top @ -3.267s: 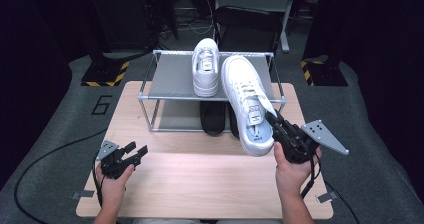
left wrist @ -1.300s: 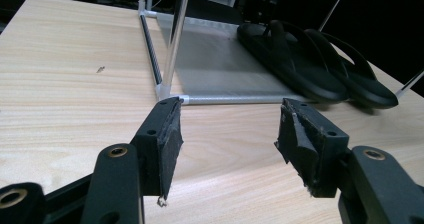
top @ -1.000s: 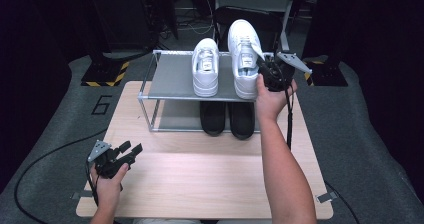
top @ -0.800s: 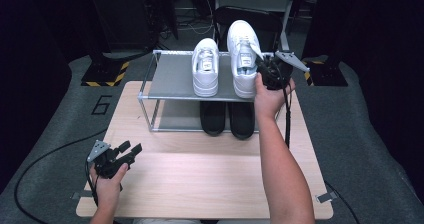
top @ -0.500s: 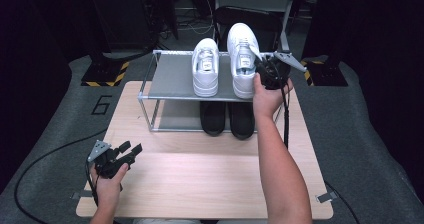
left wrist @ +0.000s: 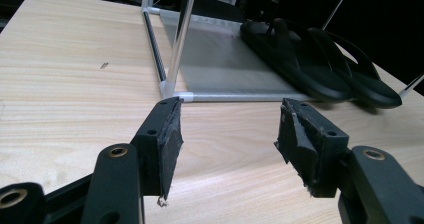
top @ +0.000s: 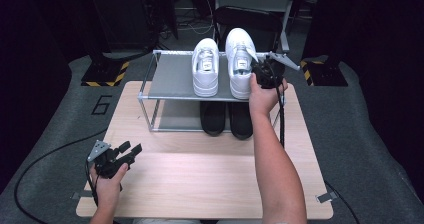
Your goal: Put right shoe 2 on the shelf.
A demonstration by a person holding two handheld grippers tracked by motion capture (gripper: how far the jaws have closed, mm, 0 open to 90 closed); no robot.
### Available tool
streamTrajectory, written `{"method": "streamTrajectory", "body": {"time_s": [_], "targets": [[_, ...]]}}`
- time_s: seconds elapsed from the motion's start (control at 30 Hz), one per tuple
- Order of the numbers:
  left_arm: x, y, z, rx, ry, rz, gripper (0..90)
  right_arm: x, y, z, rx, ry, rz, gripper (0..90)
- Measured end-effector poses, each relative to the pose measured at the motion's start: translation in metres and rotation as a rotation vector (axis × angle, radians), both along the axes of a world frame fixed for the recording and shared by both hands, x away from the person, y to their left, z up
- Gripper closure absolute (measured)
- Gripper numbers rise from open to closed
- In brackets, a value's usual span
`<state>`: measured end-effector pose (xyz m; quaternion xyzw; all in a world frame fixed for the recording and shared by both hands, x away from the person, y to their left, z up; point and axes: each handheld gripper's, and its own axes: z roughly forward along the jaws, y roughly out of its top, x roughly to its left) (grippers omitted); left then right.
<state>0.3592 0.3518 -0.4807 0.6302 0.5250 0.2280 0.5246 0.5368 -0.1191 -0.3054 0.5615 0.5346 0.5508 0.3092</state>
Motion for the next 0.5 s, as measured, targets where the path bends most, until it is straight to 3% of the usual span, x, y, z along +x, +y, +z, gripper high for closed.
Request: {"method": "streamTrajectory", "body": {"time_s": [0.5], "targets": [[-0.001, 0.002, 0.0, -0.003, -0.004, 0.009, 42.6, 0.013, 0.01, -0.006, -0.001, 0.036, 0.003, 79.9]]}}
